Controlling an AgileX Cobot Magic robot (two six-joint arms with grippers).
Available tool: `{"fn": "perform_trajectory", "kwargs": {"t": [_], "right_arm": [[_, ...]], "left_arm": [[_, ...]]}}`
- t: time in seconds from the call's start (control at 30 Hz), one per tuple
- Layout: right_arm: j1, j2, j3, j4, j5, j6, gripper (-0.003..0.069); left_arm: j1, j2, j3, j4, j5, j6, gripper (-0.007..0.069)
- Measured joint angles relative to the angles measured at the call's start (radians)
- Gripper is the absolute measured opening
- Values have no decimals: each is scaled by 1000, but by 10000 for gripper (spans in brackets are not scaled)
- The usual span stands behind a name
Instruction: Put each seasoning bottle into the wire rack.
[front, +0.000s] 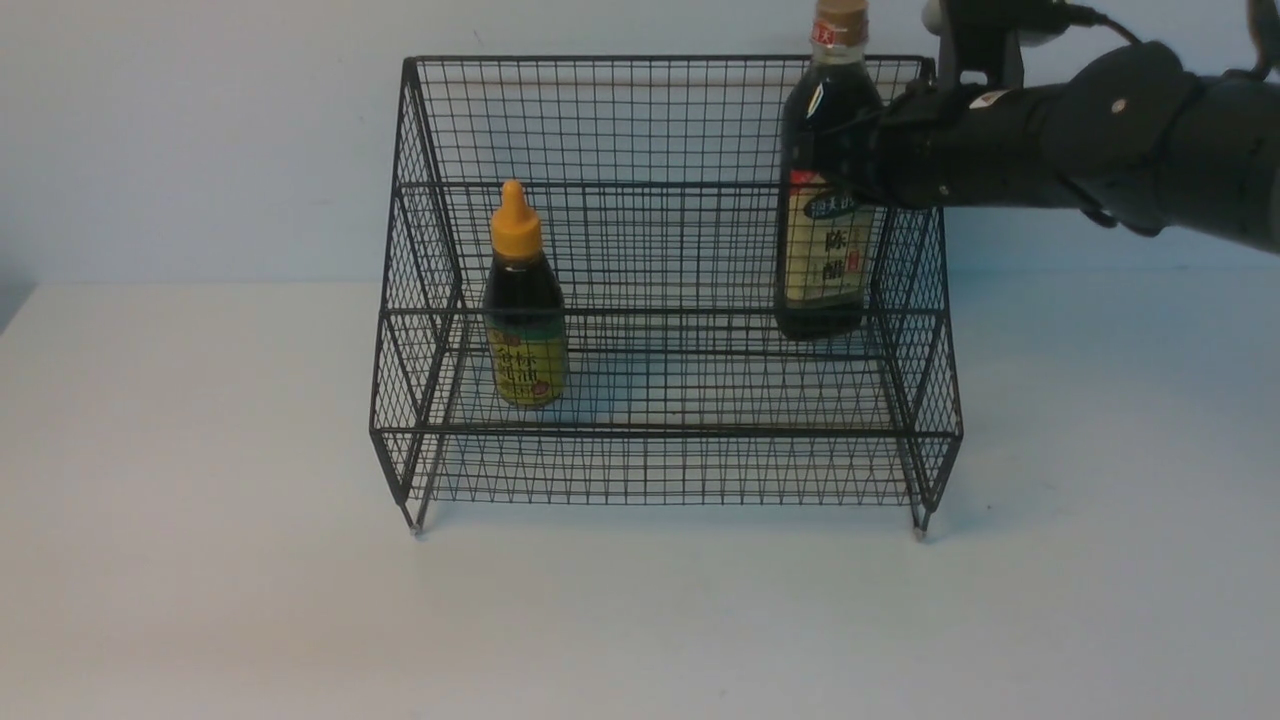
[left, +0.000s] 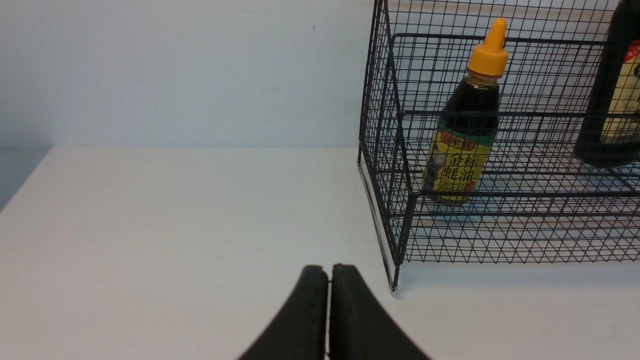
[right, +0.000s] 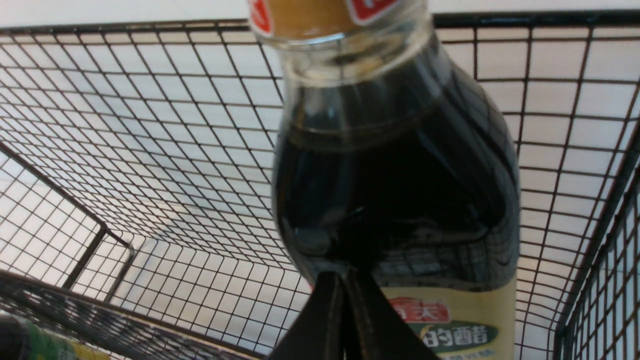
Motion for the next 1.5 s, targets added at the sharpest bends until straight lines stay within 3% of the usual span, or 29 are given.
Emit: {"fn": "perform_trajectory", "kwargs": {"t": [0.5,1.2,1.5], "right_arm": [[12,-36,0,52,83,-23,-15],[51,15,-6,52,-98,-92,-15],[56,19,-17,85,-102,-95,-15]], "left_arm": [[0,0,0,0,0,0,-5],[0,0,0,0,0,0,-5],[0,0,0,0,0,0,-5]]}}
